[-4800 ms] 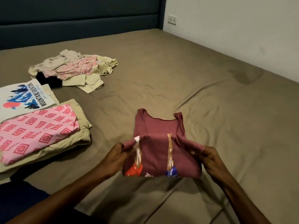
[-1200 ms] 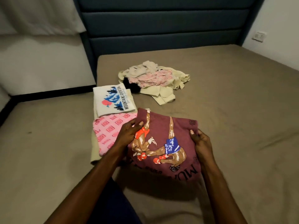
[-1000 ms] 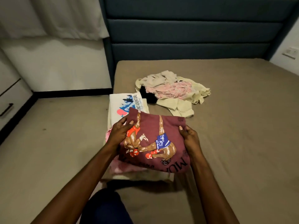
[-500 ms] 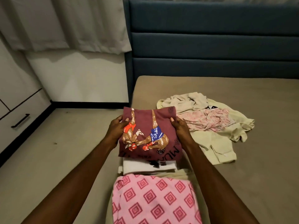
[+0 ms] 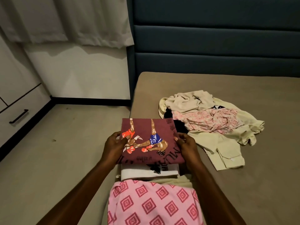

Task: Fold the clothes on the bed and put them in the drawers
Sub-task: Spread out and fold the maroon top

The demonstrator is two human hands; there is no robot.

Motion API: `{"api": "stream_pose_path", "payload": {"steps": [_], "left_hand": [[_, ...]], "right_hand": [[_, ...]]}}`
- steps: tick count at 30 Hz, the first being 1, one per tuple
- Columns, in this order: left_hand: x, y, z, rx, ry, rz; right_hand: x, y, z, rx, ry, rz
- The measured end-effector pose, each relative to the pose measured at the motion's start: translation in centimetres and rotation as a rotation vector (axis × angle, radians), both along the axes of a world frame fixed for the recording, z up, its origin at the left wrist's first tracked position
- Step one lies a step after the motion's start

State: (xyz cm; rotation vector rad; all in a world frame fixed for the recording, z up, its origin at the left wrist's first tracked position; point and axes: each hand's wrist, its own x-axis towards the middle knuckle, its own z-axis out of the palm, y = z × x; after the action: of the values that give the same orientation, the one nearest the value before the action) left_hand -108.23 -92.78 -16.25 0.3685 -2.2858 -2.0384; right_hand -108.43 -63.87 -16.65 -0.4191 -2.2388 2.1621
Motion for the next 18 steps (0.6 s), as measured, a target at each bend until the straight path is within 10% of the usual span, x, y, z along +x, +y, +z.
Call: {"api": "stream_pose_path", "payload": {"steps": [7, 10, 18], "left_hand": [[2.0, 0.2, 0.1, -0.96, 0.16, 0.07], [0.5, 2.0, 1.3, -1.061, 0.339, 0.007], [-2.2, 4.1, -4.7, -0.984, 0.111, -0.25]], "right_hand": [[1.3, -1.4, 0.5, 1.128, 0.123, 0.009], [-0.5, -3.3, 1.5, 1.114, 0.284, 0.05], [-2.4, -5.4, -5.2, 0.985, 0.118, 0.337]]}}
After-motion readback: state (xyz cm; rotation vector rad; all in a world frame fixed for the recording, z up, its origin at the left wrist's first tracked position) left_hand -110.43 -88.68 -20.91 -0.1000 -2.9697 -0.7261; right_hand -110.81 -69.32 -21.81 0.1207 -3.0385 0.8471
